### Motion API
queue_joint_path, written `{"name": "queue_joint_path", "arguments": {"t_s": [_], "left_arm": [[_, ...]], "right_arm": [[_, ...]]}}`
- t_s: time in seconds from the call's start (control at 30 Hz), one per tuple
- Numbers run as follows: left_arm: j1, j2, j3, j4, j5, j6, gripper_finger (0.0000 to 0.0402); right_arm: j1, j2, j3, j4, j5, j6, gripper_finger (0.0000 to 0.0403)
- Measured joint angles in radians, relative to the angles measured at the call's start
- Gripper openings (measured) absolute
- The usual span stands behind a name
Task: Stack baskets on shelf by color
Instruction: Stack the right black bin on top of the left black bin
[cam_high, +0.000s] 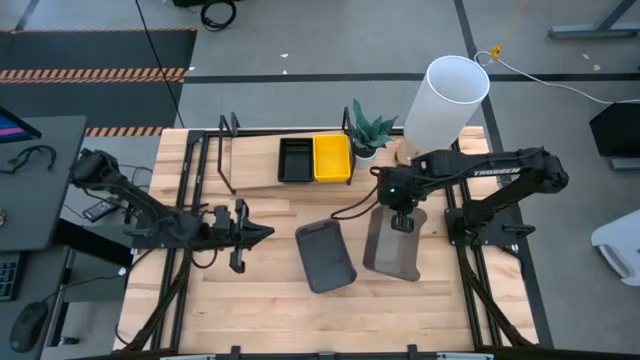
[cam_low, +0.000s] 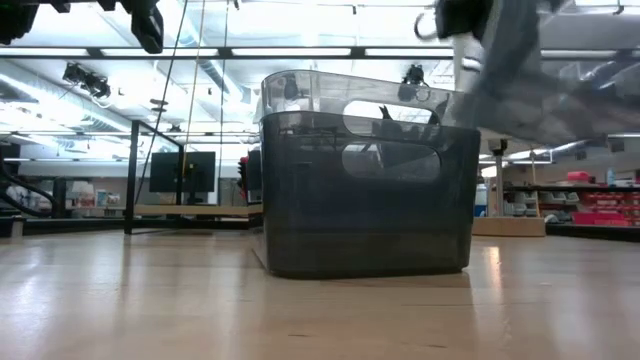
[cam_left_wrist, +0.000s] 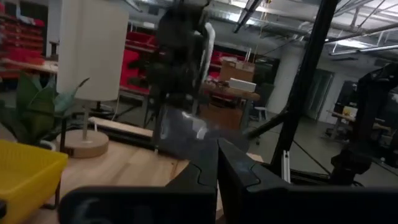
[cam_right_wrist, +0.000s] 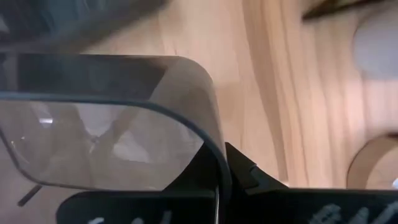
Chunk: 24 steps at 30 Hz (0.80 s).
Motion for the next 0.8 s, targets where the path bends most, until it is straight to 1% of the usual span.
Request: {"name": "queue_joint_path", "arguments": {"t_s": [0.13,0.27,0.37,0.53,0.73,0.8], "left_arm": [[-0.001,-0.034,0.0,-0.046,0.0,-0.022,0.0011],[-0.001,-0.034,0.0,-0.05,0.0,-0.021,0.0023],[-0.001,-0.034,0.0,-0.058,0.0,-0.021,0.0025],[-0.006,-0.036,0.0,-0.047,0.004,0.008,0.0015],[-0.072,-0.089,0.0,-0.027,0.019,0.089,0.0016],[-0.095,-0.105,0.0,0.015,0.018,0.113,0.002]], "right_arm": [[0.038,0.002,0.097,0.003,0.039,0.019,0.0002],[0.072,0.053,0.202,-0.009,0.056,0.037,0.0002],[0.101,0.134,0.3,-0.019,0.07,0.003,0.0002],[0.126,0.295,0.486,-0.044,0.078,-0.087,0.0002],[0.122,0.457,0.663,-0.079,0.1,-0.166,0.0004],[0.115,0.499,0.706,-0.09,0.098,-0.185,0.0005]]}}
